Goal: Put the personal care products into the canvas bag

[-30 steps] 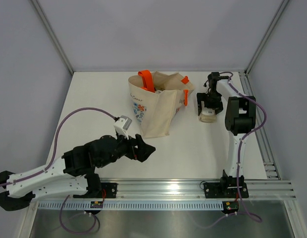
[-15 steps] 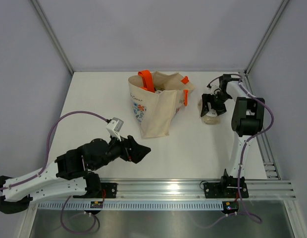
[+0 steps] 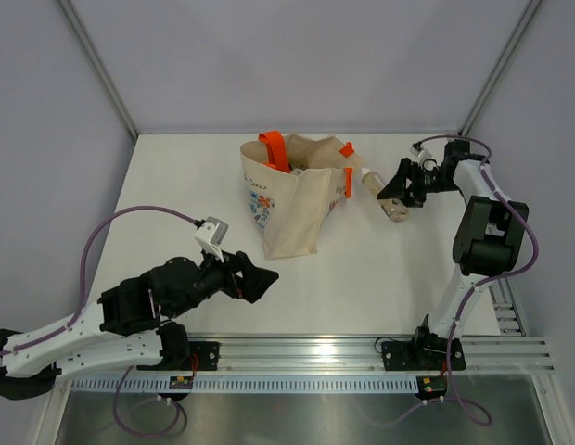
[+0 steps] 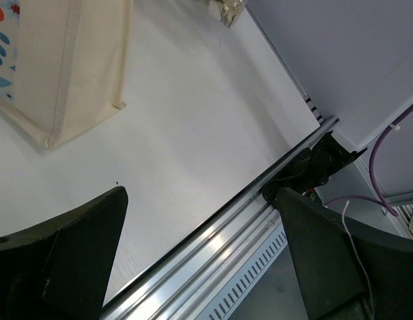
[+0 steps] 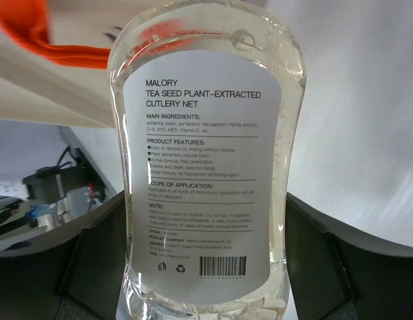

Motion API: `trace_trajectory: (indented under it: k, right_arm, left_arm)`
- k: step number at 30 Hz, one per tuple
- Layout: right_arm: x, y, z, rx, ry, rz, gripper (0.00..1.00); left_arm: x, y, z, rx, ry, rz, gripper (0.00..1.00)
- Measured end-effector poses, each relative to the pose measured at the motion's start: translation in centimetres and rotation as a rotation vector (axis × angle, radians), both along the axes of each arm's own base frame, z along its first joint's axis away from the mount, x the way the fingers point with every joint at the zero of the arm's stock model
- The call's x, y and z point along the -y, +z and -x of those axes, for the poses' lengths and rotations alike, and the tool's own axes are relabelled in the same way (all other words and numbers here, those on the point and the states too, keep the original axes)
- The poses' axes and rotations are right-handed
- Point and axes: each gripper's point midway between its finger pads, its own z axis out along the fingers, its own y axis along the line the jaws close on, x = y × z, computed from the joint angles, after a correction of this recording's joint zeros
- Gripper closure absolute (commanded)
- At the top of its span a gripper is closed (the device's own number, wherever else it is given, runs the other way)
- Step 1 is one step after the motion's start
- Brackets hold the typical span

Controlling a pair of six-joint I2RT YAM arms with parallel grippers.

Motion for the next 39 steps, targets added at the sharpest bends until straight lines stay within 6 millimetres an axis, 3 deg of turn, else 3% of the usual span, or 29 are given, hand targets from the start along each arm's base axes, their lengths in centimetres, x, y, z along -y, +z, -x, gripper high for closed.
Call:
trace_trajectory:
  k: [7,11,16,20,23,27,31,39]
  right_arm:
    - [-2.1,5.9,-1.8,0.083,0.021,-0.178,0.98]
    - [-3.7,10.6,-3.9,0.204,0.066,-0.188,0.97]
    - [-9.4,17.7,-5.8,0.416,0.212,-0.183,0.96]
    - [-15.7,20.7,-7.1,0.553,0.365,-0.183,0.96]
    - [-19.4,19.8,-7.3,0.591,0.449,-0.16,0.96]
    - [-22.5,16.0,-5.3,0.547,0.555,-0.143,0.96]
    - [-22.2,13.4,-4.0,0.51,0.595,-0.128,0.97]
    - [-20.5,13.2,-4.1,0.57,0.616,-0.073,0.96]
  left_arm:
    - [-1.1,0.3,-0.5,0.032,0.034,-0.011,0.01]
    - [-1.5,0.6,-0.8,0.056,0.052,-0.019,0.01]
    - [-2.0,1.5,-1.4,0.095,0.079,-0.025,0.01]
    - [-2.5,2.0,-2.0,0.12,0.11,-0.033,0.01]
    - [-2.8,2.1,-2.3,0.131,0.132,-0.04,0.01]
    - [-3.2,2.2,-2.6,0.145,0.151,-0.048,0.01]
    - [-3.4,2.2,-2.8,0.161,0.16,-0.06,0.01]
    - [-3.4,2.2,-3.0,0.187,0.153,-0.089,0.01]
